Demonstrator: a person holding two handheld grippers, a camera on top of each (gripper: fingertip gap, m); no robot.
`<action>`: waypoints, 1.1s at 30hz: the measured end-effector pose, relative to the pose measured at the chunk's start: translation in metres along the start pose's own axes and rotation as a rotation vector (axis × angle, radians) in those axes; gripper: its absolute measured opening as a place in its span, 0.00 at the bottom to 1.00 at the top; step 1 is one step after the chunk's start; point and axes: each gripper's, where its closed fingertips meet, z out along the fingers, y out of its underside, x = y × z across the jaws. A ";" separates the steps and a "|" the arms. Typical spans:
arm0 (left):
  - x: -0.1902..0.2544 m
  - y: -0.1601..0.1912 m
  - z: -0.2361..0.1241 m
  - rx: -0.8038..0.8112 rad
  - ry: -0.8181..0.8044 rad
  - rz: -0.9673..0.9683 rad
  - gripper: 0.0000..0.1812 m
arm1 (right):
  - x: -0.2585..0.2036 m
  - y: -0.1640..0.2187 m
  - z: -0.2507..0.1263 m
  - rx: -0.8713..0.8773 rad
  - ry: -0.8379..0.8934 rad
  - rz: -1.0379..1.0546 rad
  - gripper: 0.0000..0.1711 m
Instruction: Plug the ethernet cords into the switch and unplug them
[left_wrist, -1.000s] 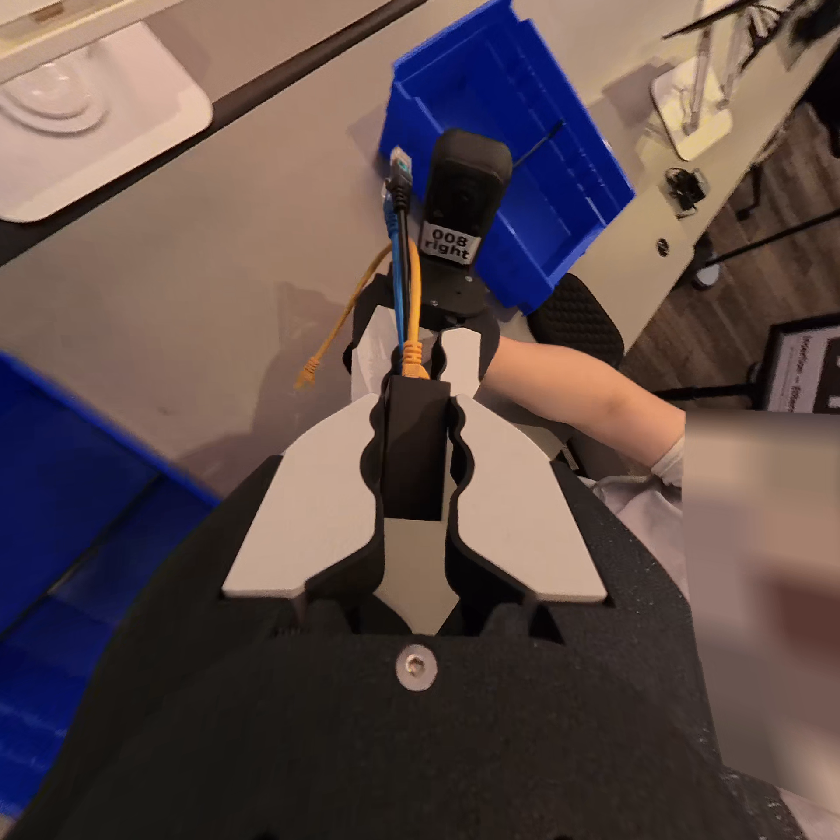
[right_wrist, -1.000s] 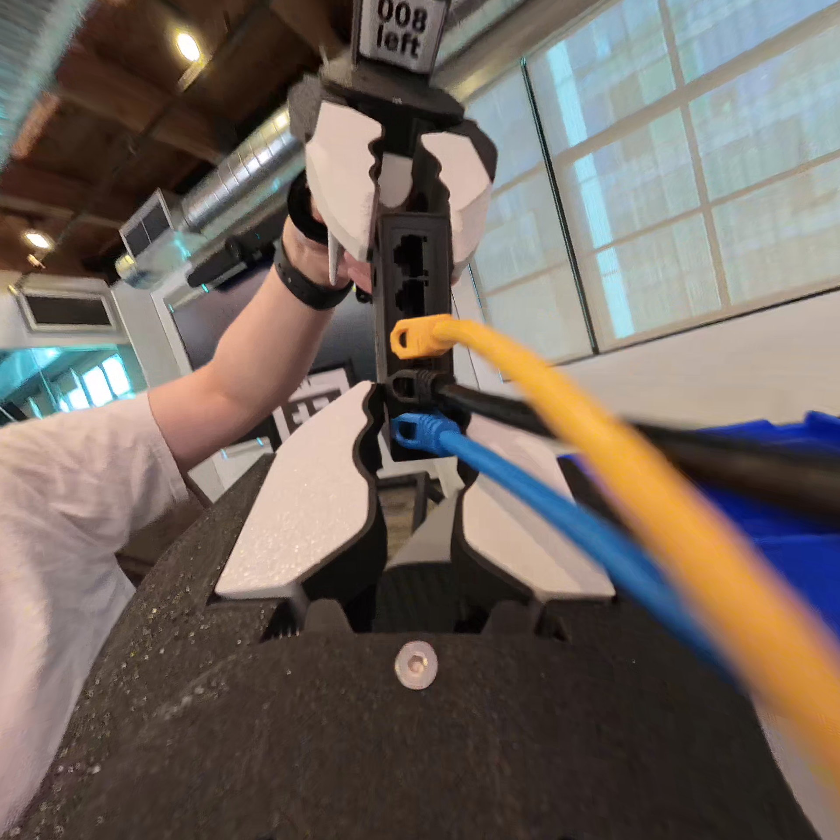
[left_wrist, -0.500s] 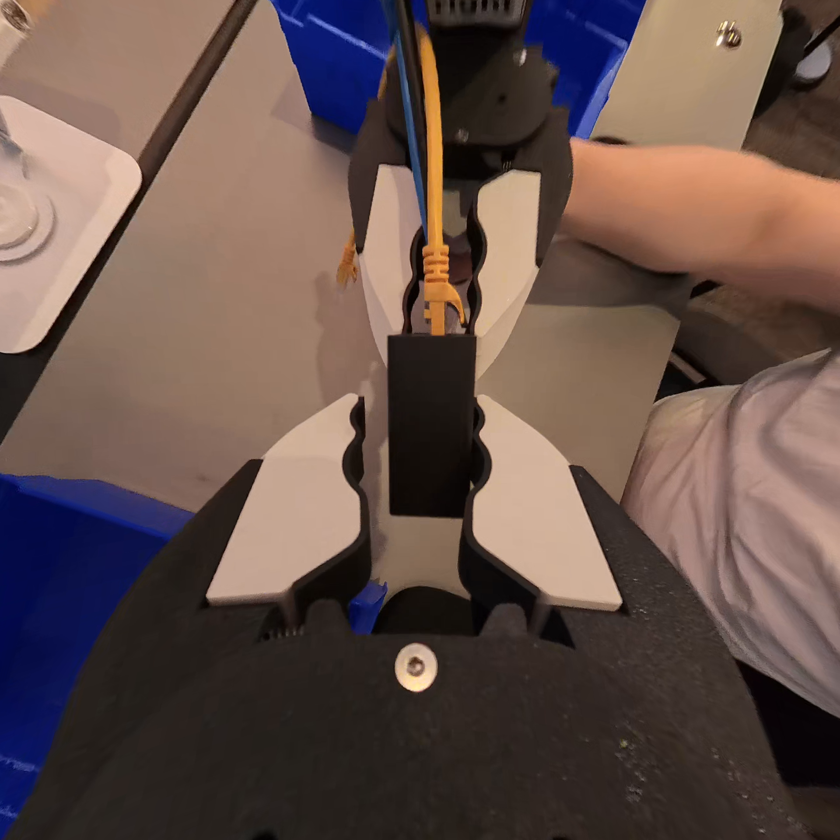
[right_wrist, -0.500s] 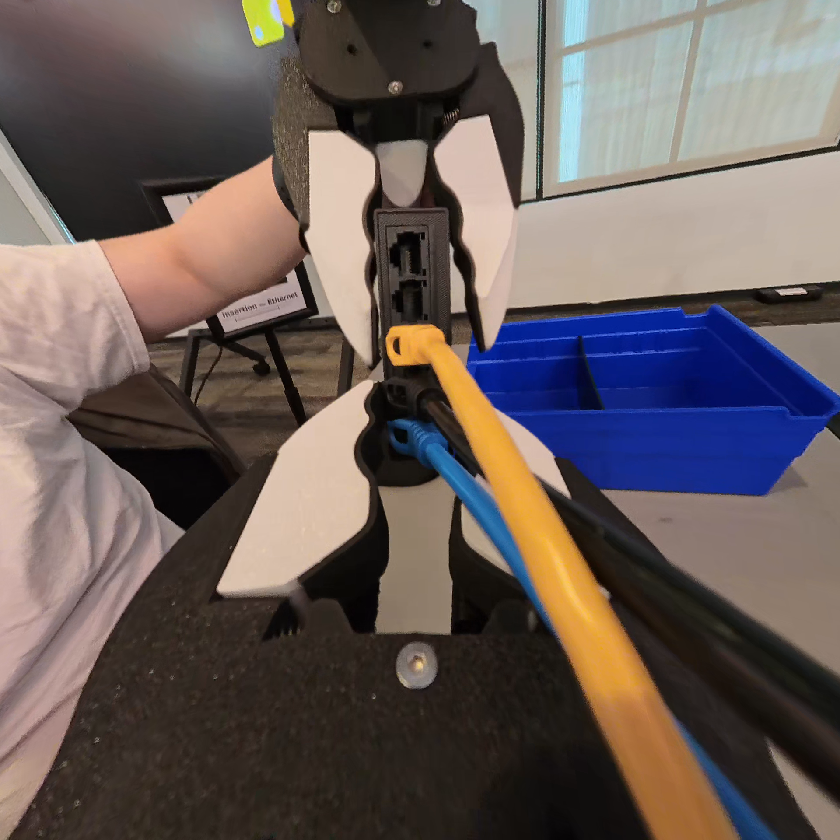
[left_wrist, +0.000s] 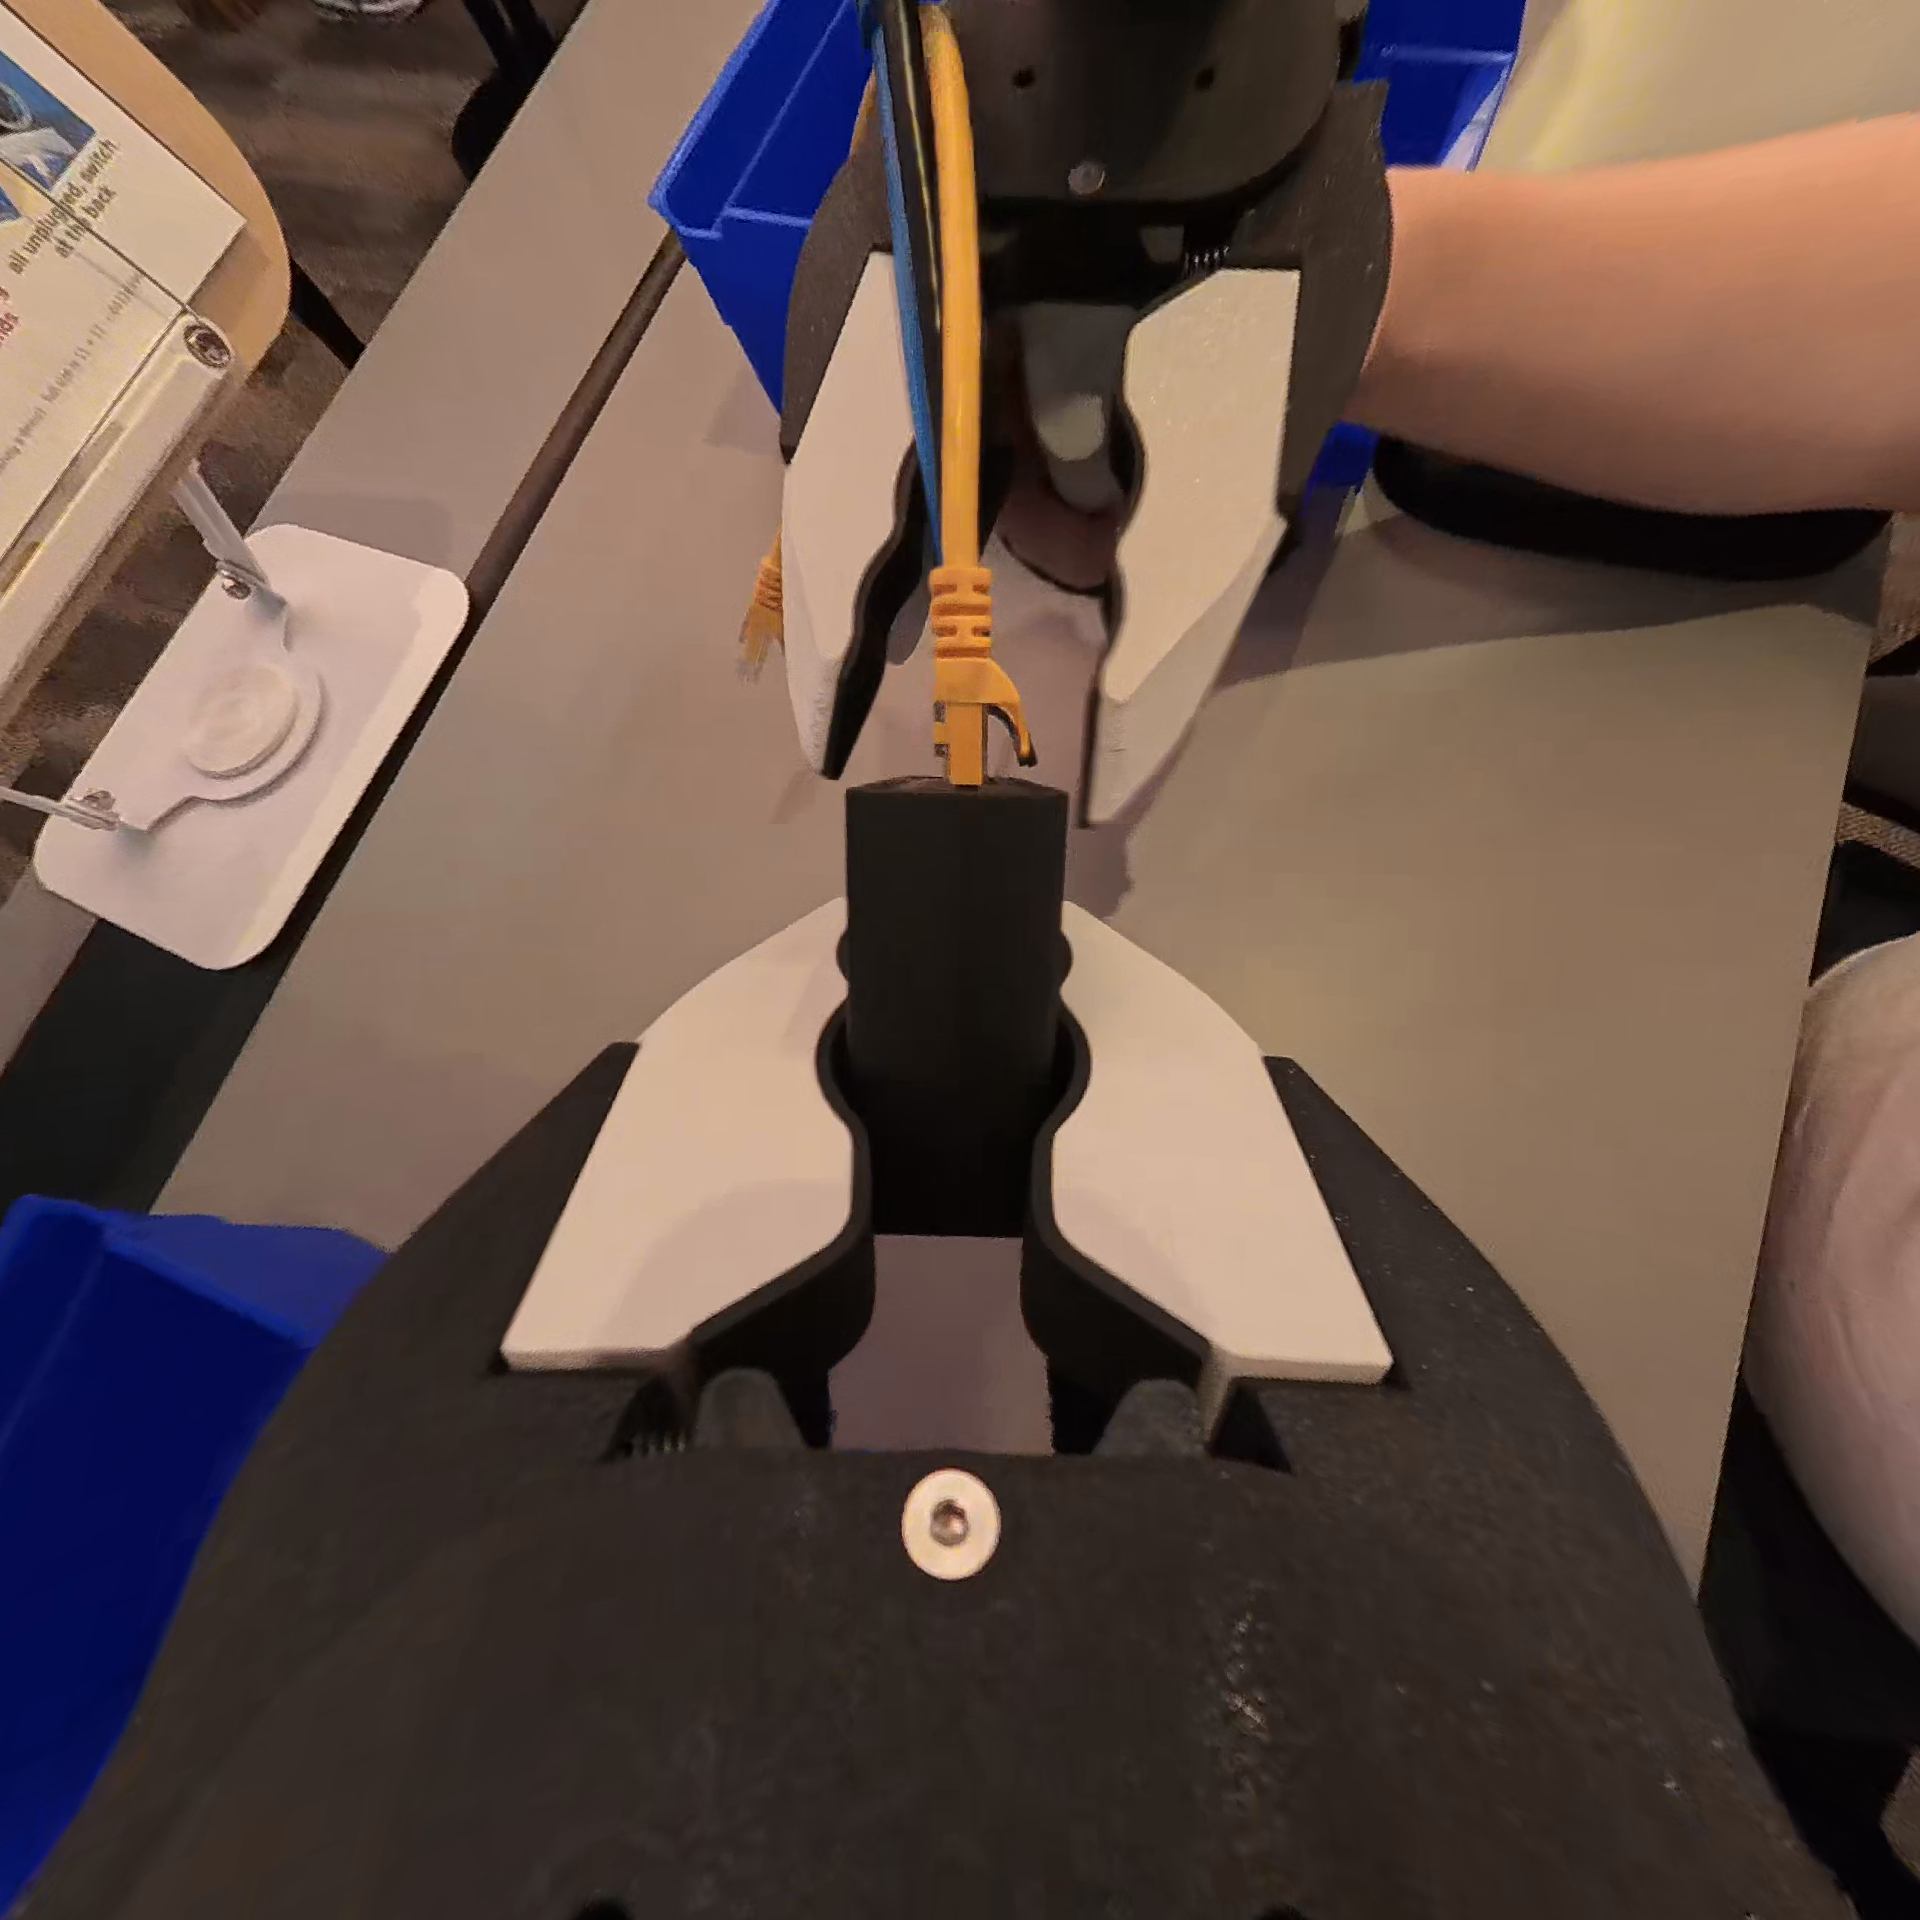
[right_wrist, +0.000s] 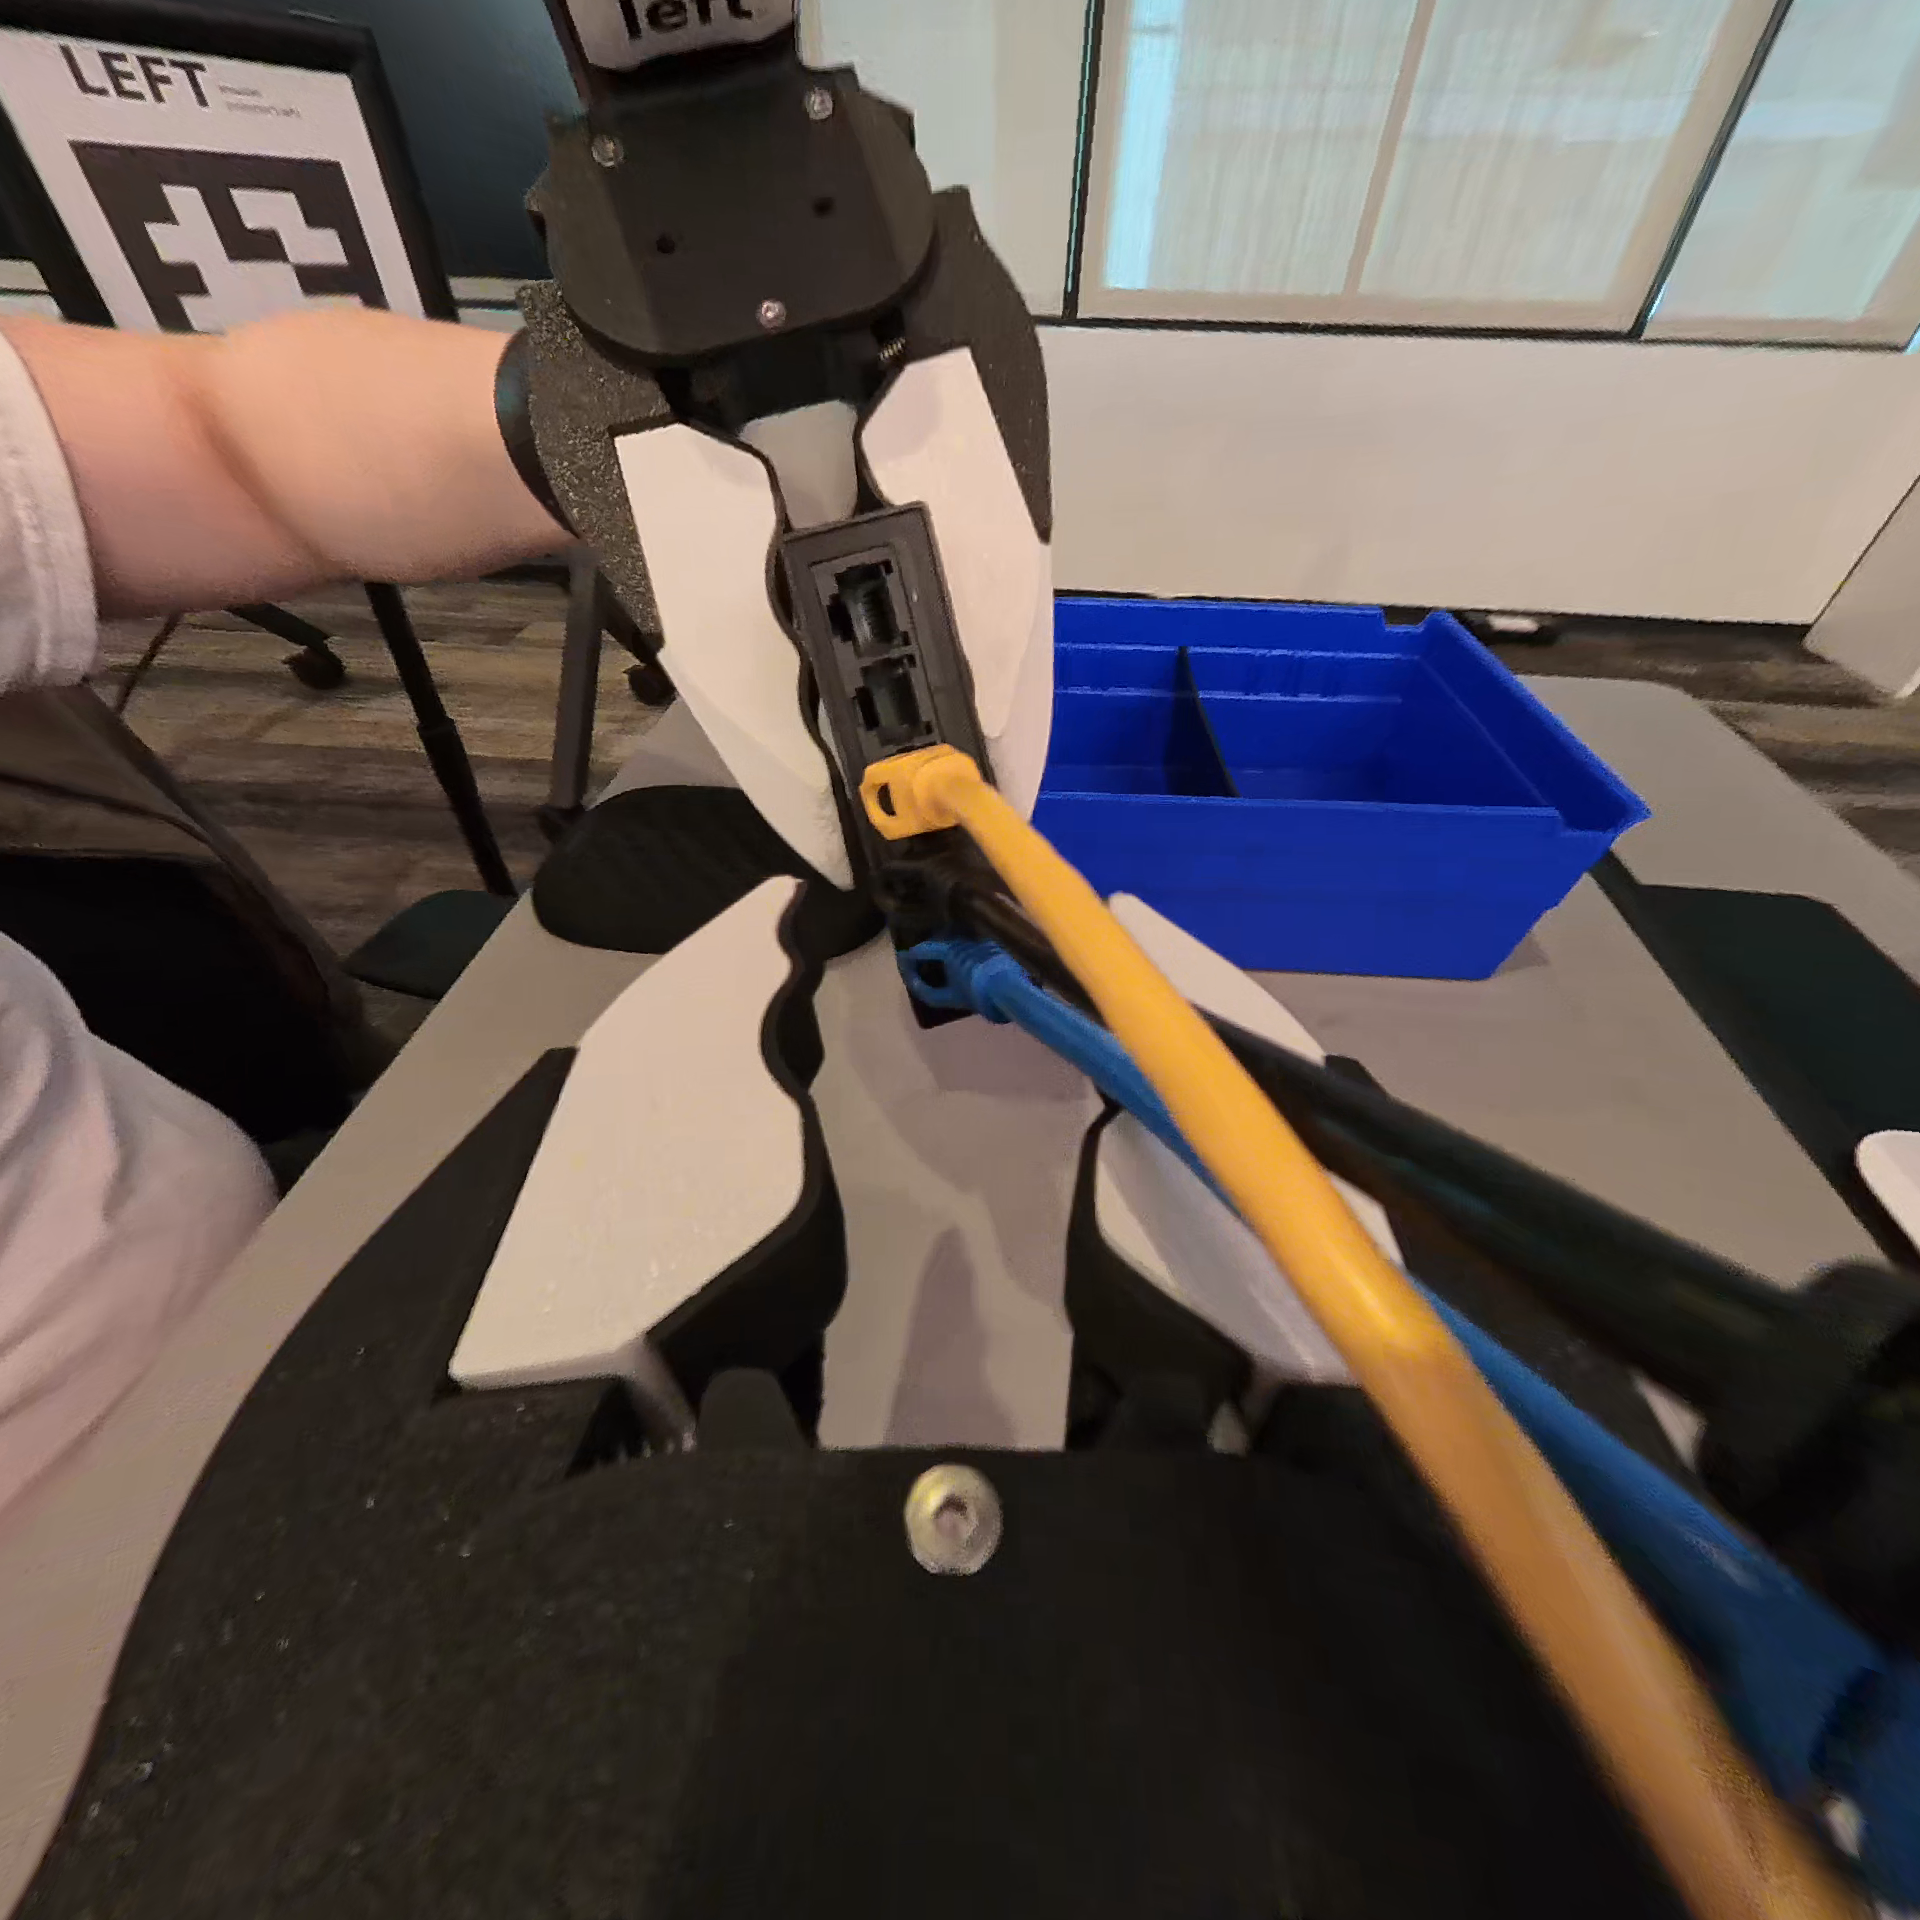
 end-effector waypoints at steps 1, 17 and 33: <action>0.002 0.002 0.002 0.009 0.005 -0.003 0.16 | 0.000 0.002 0.000 -0.003 0.010 -0.022 0.21; 0.018 0.010 0.012 -0.006 0.031 0.043 0.18 | -0.018 0.011 0.000 -0.099 -0.026 -0.130 0.15; 0.027 -0.013 -0.006 0.114 0.343 -0.239 0.17 | -0.033 0.005 0.013 -0.028 -0.124 0.064 0.17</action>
